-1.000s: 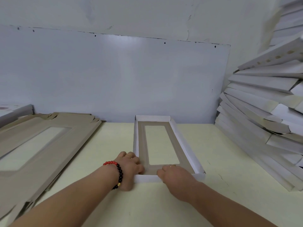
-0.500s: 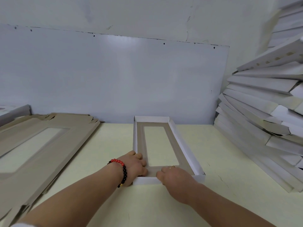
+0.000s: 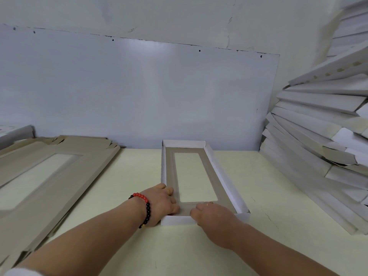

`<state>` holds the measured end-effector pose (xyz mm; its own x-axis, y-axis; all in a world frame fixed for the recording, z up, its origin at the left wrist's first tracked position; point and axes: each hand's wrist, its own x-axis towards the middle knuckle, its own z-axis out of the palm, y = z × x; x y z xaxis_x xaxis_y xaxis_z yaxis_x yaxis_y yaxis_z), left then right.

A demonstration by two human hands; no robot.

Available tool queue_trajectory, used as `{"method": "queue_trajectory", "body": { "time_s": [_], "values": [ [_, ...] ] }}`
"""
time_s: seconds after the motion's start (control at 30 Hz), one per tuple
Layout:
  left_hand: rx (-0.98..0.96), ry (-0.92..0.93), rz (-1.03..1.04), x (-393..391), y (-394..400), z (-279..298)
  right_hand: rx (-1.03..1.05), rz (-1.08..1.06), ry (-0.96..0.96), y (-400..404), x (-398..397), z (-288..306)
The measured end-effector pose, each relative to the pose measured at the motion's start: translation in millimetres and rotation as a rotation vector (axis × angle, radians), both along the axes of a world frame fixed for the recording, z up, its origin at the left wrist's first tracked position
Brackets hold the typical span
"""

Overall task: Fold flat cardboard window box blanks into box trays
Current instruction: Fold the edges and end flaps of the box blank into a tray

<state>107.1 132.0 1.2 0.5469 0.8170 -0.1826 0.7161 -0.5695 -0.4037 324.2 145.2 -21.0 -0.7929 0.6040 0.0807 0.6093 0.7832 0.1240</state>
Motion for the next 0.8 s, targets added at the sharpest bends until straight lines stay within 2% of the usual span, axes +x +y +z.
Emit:
{"method": "queue_trajectory", "body": {
  "time_s": [0.17, 0.27, 0.8],
  "values": [
    [0.044, -0.06, -0.067, -4.4, 2.4, -0.7, 0.011, 0.017, 0.023, 1.8, 2.6, -2.7],
    [0.038, -0.032, -0.077, -6.1, 3.3, -0.9, 0.018, 0.027, 0.028, 3.2, 2.9, -5.1],
    [-0.01, -0.004, -0.008, 1.9, 2.8, -1.3, 0.011, 0.041, 0.042, 4.2, 3.9, -6.2]
  ]
}}
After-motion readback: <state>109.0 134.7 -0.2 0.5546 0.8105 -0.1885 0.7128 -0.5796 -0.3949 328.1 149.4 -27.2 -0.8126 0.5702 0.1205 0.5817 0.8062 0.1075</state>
